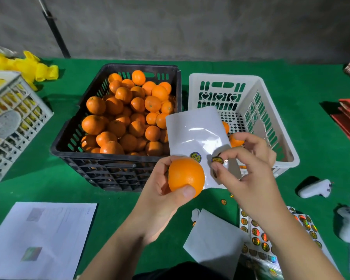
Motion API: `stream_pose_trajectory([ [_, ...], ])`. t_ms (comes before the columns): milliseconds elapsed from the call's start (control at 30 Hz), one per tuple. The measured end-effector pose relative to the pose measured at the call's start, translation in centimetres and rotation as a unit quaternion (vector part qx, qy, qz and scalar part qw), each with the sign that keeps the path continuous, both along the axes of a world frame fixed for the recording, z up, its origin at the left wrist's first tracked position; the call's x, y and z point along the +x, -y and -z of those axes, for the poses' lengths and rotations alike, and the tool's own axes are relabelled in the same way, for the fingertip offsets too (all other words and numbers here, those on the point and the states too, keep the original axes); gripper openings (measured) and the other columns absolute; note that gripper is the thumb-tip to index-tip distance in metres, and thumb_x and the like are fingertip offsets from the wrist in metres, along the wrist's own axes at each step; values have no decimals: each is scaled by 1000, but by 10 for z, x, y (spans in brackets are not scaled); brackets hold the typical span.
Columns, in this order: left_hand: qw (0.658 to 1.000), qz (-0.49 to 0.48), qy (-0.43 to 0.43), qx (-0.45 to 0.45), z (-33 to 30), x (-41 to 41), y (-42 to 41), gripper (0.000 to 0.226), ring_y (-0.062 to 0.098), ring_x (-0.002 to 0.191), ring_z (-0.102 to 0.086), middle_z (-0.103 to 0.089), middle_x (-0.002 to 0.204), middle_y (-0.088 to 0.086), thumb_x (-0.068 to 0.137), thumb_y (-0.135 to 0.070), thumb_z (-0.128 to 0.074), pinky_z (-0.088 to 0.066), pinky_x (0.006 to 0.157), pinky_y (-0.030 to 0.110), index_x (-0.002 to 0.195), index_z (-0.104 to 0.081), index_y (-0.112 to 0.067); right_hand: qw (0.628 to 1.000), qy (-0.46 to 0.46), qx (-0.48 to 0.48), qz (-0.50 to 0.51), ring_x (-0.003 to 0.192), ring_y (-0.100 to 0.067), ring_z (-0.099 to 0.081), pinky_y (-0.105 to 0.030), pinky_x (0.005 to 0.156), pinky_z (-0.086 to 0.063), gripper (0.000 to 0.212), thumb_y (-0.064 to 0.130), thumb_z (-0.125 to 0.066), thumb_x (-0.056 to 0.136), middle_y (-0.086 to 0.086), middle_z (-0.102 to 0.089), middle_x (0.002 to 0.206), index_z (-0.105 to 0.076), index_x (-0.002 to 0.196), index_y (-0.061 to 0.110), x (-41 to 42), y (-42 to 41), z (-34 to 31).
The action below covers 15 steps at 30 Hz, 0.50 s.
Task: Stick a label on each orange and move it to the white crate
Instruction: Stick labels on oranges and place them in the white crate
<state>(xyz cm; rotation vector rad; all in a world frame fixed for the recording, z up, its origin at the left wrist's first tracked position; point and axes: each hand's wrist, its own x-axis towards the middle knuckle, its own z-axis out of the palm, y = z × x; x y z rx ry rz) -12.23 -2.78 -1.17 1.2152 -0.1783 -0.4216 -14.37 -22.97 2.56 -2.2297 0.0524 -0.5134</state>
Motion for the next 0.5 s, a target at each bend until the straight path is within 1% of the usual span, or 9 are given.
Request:
stream_pose_trajectory([
  [67, 999, -23, 17, 38, 1, 0, 0, 68, 17, 103, -72, -70, 121, -6, 65, -31, -87, -57, 85, 30, 127, -62, -40, 999, -9, 39, 13, 122, -21, -39, -2, 99, -20, 23, 26, -84, 82, 6, -50, 123, -68, 85, 42, -3, 0, -6],
  [100, 997, -37, 29, 63, 1, 0, 0, 70, 16, 102, -72, -70, 121, -7, 65, -34, -89, -58, 83, 27, 128, -61, -41, 999, -2, 48, 12, 120, -23, -44, -5, 99, -24, 18, 29, -83, 84, 7, -52, 118, -69, 86, 41, -4, 0, -9],
  [133, 994, -50, 45, 89, 2, 1, -1, 73, 16, 102, -73, -69, 121, -9, 64, -39, -91, -58, 80, 24, 129, -59, -42, 998, 7, 62, 0, 116, -23, -49, -11, 99, -29, 13, 34, -81, 86, 8, -54, 112, -70, 86, 39, -7, 1, -13],
  [200, 987, -65, 76, 122, 3, 1, 0, 78, 15, 103, -73, -68, 121, -11, 64, -50, -96, -58, 77, 22, 130, -55, -43, 993, 4, 94, -68, 105, -20, -56, -21, 92, -38, 12, 40, -79, 91, 10, -60, 100, -70, 84, 37, -11, -1, -21],
  [267, 982, -74, 103, 140, 4, 1, 2, 82, 18, 105, -73, -67, 122, -10, 63, -58, -97, -60, 77, 25, 131, -53, -40, 982, -25, 108, -153, 91, -19, -57, -22, 83, -40, 12, 41, -75, 90, 6, -61, 90, -70, 83, 32, -14, -6, -28],
  [333, 974, -84, 132, 163, 5, 0, 5, 85, 20, 104, -73, -67, 119, -9, 64, -58, -97, -61, 78, 29, 132, -51, -37, 973, -67, 102, -198, 83, -17, -57, -22, 76, -41, 17, 38, -79, 92, 6, -60, 81, -71, 81, 29, -13, -13, -31],
  [433, 961, -100, 162, 200, 8, -2, 7, 86, 19, 100, -74, -67, 117, -12, 67, -56, -97, -61, 77, 34, 136, -48, -39, 971, -128, 84, -183, 66, -7, -50, -19, 61, -38, 22, 39, -77, 89, 12, -56, 67, -66, 73, 29, -9, -18, -33],
  [467, 957, -108, 165, 212, 8, -2, 6, 85, 18, 101, -74, -67, 118, -15, 67, -56, -97, -62, 79, 36, 135, -49, -41, 976, -142, 49, -161, 62, -7, -50, -22, 58, -38, 25, 46, -75, 88, 13, -56, 64, -65, 72, 29, -7, -17, -34],
  [500, 954, -114, 168, 222, 9, -2, 5, 84, 16, 103, -73, -65, 119, -17, 67, -57, -96, -63, 80, 36, 134, -49, -43, 978, -155, -7, -136, 61, -7, -52, -27, 57, -40, 32, 57, -70, 86, 12, -58, 64, -64, 71, 29, -6, -17, -34],
])
